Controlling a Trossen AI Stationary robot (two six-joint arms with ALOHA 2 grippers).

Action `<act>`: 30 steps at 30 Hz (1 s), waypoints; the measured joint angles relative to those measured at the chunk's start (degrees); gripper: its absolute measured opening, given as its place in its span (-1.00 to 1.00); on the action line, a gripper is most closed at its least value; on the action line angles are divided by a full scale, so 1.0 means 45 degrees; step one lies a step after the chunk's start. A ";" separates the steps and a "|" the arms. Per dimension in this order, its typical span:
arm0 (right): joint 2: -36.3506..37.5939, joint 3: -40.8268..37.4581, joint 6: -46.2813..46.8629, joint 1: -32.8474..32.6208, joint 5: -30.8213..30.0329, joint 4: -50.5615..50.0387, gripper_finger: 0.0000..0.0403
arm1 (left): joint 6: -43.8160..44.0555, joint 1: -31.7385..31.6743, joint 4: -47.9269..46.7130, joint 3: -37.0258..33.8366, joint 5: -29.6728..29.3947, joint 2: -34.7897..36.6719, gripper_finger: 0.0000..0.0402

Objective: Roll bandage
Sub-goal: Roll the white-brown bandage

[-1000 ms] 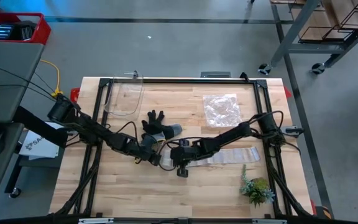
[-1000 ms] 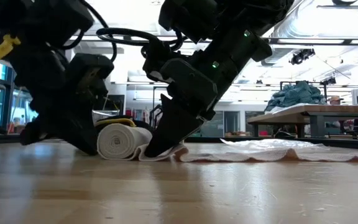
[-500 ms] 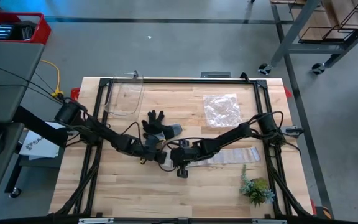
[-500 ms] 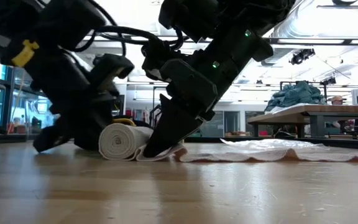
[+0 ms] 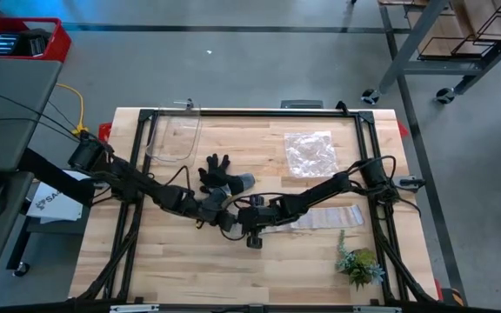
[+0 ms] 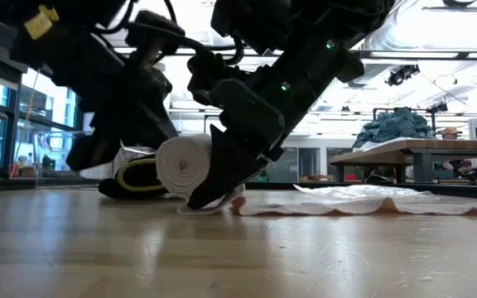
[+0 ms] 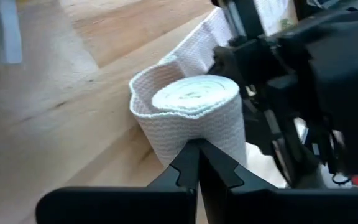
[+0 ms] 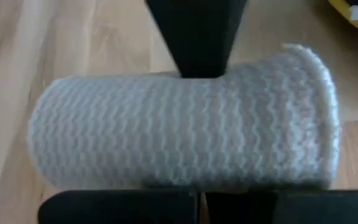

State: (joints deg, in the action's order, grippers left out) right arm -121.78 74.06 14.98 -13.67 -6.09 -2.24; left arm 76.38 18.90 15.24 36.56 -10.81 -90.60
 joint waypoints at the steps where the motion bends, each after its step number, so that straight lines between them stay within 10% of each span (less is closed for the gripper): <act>1: 0.0001 0.0000 0.0013 0.0009 -0.0023 0.0027 -1.00 | 0.0004 0.0050 -0.0019 -0.0004 -0.0027 0.0082 -1.00; 30: 0.0840 0.0027 0.0340 0.0126 0.0073 -0.2232 -1.00 | 0.0446 0.0049 0.0480 0.0015 -0.2012 -0.0546 -1.00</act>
State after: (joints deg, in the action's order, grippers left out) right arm -118.00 74.18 16.51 -13.10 -5.76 -12.28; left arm 78.38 19.12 17.40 36.62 -19.86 -93.06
